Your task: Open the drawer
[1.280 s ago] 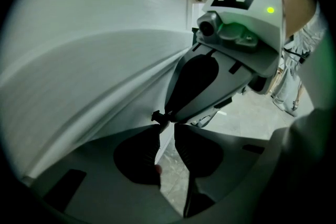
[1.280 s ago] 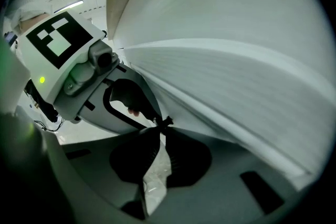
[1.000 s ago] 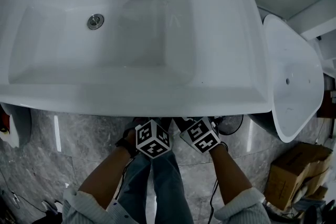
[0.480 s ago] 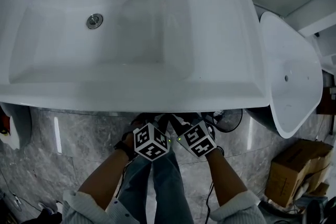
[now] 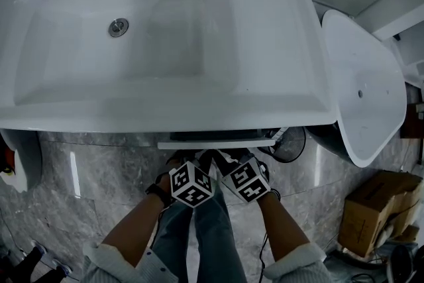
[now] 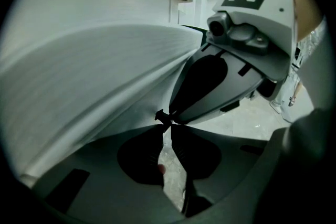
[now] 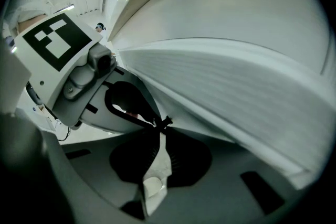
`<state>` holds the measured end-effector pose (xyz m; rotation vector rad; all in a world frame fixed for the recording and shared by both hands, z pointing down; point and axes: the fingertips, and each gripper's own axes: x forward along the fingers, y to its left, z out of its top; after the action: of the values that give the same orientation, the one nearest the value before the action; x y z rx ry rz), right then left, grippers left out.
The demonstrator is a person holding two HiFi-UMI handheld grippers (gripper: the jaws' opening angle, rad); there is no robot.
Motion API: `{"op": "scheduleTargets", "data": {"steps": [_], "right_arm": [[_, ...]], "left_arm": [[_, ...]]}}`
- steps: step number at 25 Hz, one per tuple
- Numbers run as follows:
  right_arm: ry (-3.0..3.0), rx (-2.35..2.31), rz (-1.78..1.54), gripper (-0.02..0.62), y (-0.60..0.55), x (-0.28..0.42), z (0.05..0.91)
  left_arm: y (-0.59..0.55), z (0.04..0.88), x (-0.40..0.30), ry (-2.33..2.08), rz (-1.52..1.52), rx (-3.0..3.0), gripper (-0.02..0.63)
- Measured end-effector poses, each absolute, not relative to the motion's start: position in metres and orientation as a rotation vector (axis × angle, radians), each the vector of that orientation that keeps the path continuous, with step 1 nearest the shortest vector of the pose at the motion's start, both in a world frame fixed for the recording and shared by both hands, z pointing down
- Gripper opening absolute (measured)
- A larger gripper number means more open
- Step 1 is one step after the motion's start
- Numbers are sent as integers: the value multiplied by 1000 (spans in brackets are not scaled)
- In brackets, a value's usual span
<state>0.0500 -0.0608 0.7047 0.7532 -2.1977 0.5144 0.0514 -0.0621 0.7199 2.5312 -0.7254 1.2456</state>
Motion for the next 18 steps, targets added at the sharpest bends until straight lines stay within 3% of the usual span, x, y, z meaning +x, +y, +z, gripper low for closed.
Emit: {"op": "scheduleTargets", "data": {"steps": [18], "right_arm": [[-2179,770,529,38,-24,52,708]], "left_arm": [[-24,725,53,-733,1233,2496,57]]}}
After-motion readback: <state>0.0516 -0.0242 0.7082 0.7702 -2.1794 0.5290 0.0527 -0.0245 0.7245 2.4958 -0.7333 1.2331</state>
